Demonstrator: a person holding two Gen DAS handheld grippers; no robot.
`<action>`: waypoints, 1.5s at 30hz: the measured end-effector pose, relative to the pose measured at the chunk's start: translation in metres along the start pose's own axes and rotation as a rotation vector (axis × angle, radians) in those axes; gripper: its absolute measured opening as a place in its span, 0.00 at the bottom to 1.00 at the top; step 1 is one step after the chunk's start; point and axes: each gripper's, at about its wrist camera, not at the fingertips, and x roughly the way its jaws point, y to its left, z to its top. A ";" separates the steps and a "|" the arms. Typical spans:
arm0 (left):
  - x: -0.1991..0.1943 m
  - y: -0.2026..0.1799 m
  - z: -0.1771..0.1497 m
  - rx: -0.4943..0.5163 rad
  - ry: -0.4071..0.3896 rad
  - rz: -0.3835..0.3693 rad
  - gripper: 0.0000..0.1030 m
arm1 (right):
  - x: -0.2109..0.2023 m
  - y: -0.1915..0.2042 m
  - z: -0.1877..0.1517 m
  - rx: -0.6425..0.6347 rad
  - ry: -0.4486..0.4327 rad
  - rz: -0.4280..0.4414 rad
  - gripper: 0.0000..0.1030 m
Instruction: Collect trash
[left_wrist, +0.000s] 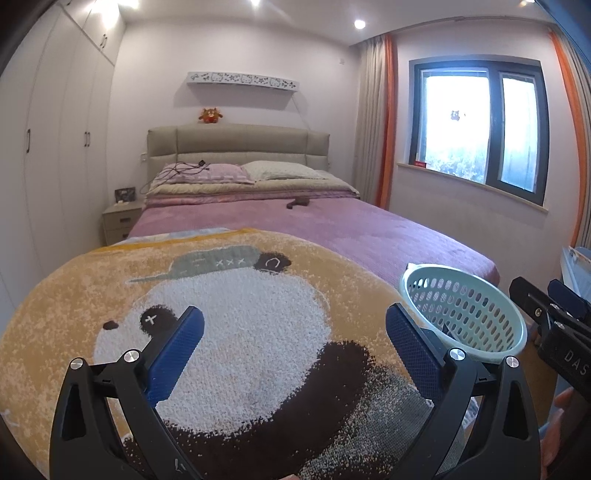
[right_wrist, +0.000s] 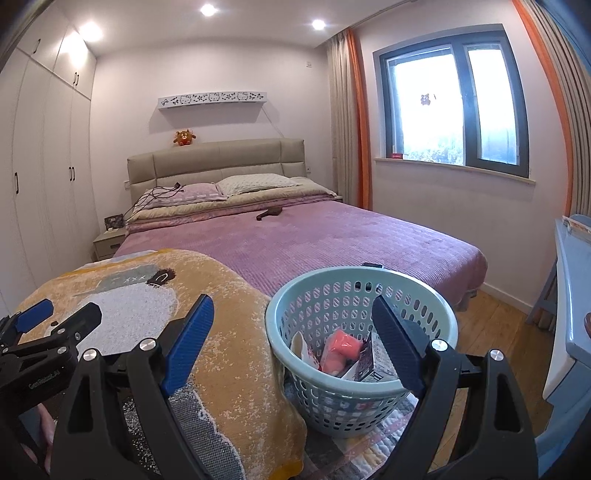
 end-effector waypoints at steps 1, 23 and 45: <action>0.000 0.000 0.000 0.000 0.000 0.000 0.93 | 0.000 0.001 0.000 -0.005 0.001 -0.001 0.81; 0.002 0.003 0.000 -0.012 0.006 0.001 0.93 | 0.002 -0.001 -0.001 0.002 0.020 -0.013 0.81; 0.002 -0.001 -0.002 -0.008 0.014 -0.002 0.93 | 0.001 -0.006 0.001 0.020 0.019 -0.026 0.81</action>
